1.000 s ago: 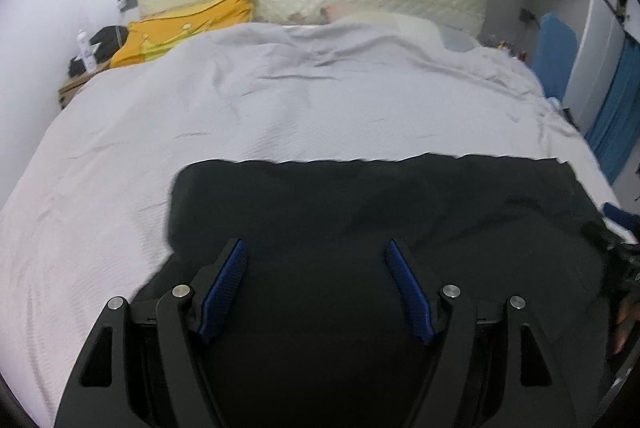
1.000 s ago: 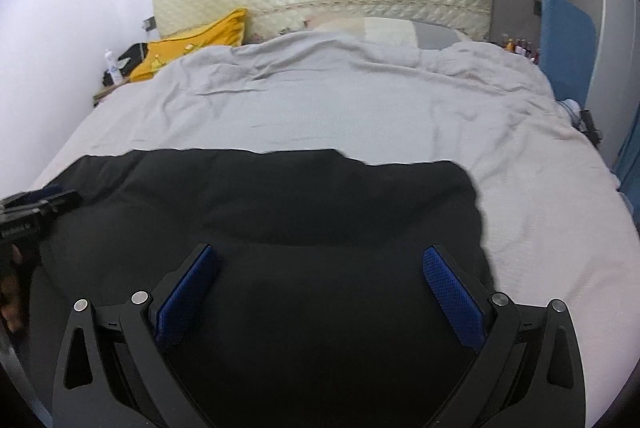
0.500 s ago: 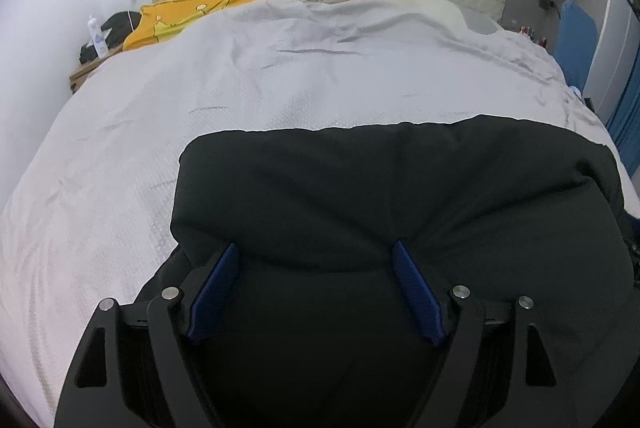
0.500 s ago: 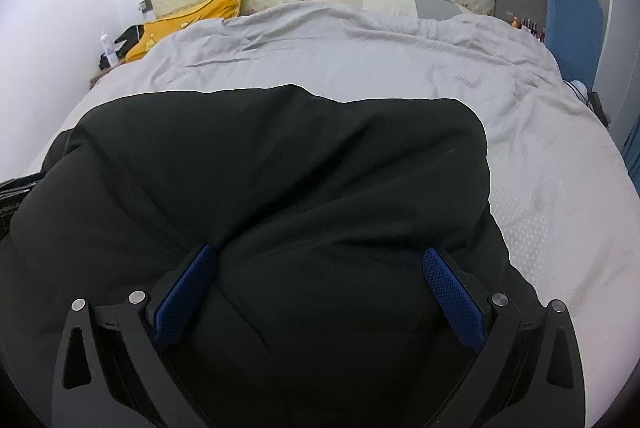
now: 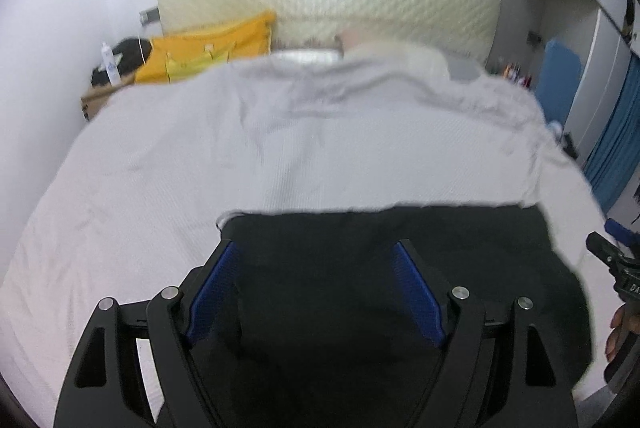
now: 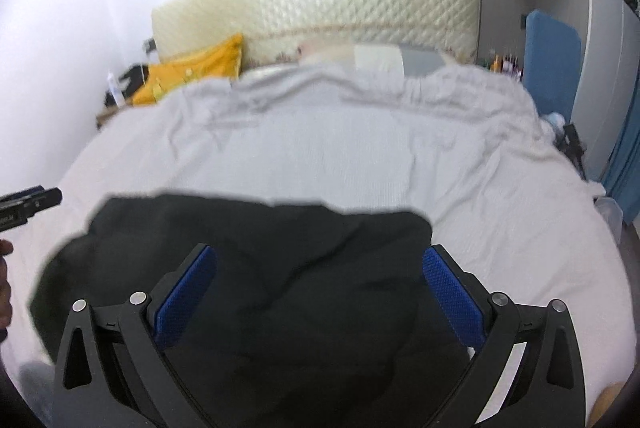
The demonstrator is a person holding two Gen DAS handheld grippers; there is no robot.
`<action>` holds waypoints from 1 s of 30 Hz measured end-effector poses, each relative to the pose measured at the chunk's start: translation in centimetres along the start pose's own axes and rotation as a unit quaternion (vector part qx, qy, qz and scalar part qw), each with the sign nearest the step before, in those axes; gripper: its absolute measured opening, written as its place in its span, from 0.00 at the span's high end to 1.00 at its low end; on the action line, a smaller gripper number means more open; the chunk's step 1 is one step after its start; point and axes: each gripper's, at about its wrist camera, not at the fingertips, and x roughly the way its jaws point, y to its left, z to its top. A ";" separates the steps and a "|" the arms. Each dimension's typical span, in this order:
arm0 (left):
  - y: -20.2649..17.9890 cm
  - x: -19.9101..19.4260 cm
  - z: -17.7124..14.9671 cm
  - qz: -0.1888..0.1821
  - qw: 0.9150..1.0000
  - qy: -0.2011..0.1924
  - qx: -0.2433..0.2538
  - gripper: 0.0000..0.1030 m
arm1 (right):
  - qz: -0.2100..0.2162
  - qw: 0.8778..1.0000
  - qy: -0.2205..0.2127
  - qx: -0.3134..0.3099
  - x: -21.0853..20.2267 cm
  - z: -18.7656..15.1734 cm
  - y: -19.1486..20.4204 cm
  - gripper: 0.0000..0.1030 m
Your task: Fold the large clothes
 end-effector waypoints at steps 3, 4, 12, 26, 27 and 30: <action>-1.1 -5.2 1.7 -0.006 0.999 -0.031 0.009 0.22 | 0.008 0.999 -0.036 0.006 -4.7 2.7 0.7 0.00; -1.6 -7.1 2.1 -0.007 0.999 -0.044 0.014 0.22 | 0.010 0.999 -0.050 0.005 -6.3 3.4 1.1 0.00; -5.1 -19.2 2.8 -0.042 0.992 -0.111 0.043 0.22 | 0.011 0.986 -0.162 -0.021 -19.3 6.1 4.5 0.00; -6.8 -31.1 -1.9 -0.050 0.980 -0.185 0.042 0.22 | 0.036 0.974 -0.218 -0.046 -29.0 0.7 7.9 0.00; -6.8 -31.6 -2.6 -0.047 0.981 -0.185 0.041 0.22 | 0.038 0.975 -0.217 -0.043 -29.2 0.2 8.0 0.00; -6.8 -32.4 -4.5 -0.049 0.982 -0.177 0.036 0.22 | 0.038 0.976 -0.209 -0.038 -29.9 -1.3 7.9 0.00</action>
